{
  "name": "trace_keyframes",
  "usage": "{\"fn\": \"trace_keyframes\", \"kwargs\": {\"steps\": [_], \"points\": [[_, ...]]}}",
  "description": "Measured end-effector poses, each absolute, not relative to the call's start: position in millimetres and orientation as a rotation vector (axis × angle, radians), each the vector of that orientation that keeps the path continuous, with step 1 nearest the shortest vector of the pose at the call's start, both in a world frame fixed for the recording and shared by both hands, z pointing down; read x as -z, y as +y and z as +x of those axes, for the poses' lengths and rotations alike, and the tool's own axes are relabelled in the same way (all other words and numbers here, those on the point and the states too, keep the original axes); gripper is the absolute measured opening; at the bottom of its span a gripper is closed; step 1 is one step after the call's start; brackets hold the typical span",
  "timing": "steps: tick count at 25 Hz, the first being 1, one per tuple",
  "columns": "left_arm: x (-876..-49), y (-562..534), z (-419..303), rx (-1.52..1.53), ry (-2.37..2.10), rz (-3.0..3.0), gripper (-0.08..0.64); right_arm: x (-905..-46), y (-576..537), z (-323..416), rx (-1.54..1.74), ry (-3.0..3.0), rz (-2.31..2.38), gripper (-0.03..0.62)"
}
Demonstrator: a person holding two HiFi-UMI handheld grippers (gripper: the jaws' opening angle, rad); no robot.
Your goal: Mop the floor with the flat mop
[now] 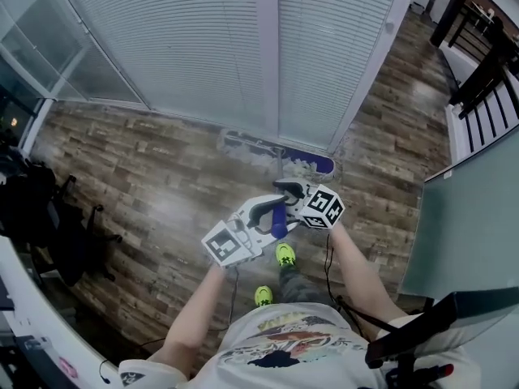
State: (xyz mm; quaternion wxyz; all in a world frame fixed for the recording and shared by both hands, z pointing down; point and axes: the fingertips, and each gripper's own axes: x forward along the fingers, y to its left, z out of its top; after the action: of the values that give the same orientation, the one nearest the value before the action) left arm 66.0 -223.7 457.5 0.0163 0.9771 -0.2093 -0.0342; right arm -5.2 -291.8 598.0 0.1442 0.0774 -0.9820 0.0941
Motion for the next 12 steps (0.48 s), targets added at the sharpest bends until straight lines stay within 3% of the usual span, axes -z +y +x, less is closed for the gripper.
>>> {"fn": "trace_keyframes", "kwargs": {"steps": [5, 12], "points": [[-442.5, -255.3, 65.8, 0.108, -0.684, 3.067, 0.195, -581.2, -319.9, -5.2, -0.347, -2.916, 0.230, 0.225], [-461.9, -198.1, 88.3, -0.023, -0.637, 3.073, 0.195, -592.6, -266.2, 10.7, -0.419, -2.905, 0.215, 0.235]]}}
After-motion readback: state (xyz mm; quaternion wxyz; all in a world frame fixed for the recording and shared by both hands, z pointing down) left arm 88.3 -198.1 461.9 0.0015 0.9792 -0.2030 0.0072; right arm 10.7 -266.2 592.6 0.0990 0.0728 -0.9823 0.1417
